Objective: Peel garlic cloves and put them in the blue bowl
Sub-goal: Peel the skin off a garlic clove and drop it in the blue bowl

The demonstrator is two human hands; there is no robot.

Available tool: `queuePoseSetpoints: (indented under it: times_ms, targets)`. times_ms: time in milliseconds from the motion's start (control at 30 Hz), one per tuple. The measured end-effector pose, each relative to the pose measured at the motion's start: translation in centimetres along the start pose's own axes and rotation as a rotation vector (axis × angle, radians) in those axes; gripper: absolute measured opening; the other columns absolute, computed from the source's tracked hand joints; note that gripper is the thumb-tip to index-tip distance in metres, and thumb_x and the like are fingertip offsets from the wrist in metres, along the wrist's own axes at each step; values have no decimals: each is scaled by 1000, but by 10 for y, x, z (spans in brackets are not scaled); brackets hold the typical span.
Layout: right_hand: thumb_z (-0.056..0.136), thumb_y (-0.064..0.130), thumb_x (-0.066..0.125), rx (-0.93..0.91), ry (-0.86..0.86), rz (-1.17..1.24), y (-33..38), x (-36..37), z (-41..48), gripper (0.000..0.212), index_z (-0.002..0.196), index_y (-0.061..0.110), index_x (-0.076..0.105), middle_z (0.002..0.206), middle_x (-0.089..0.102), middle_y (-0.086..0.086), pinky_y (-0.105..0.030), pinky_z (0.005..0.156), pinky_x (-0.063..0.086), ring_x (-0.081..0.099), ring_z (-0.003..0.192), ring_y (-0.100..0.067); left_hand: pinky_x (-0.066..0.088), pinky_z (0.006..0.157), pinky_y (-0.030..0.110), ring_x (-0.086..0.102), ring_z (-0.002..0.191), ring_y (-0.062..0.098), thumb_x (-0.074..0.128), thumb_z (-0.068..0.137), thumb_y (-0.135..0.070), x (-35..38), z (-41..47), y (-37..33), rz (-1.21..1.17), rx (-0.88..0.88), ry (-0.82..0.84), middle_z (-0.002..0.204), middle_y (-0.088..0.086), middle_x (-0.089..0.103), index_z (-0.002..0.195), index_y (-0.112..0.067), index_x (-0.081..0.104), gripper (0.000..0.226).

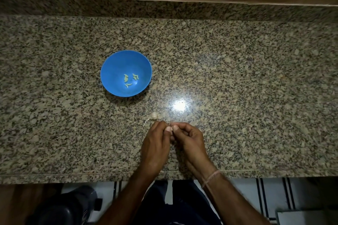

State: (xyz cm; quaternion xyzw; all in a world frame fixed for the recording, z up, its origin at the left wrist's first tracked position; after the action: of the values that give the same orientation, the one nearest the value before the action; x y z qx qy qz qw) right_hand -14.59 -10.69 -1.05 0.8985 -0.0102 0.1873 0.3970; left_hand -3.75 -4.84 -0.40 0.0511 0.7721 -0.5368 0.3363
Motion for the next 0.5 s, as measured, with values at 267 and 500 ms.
queuePoseSetpoints:
  times_ms: [267, 500]
  targets:
    - [97, 0, 66, 29, 20, -3, -7, 0, -2, 11, 105, -4, 73, 104, 75, -26, -31, 81, 60, 72, 94, -27, 45, 64, 39, 53, 80, 17, 42, 104, -34, 3, -2, 3, 74, -45, -55, 93, -4, 54, 91, -17, 52, 24]
    - [91, -4, 73, -128, -7, -225, 0, -4, -4, 10, 100, -1, 75, 98, 77, -18, -42, 89, 63, 76, 97, -31, 61, 84, 47, 75, 86, 11, 63, 103, -29, -2, 0, 11, -327, -315, 41, 87, -6, 78, 96, -23, 78, 18]
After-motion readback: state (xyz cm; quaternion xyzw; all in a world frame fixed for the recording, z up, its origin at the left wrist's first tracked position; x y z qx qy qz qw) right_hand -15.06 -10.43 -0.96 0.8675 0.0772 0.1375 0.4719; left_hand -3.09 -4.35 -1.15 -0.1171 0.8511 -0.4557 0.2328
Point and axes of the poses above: each hand's wrist, its own z-axis towards the middle knuckle, its own x-axis out of the palm, y = z × x, the point moved 2 cm from there along z, towards the middle knuckle
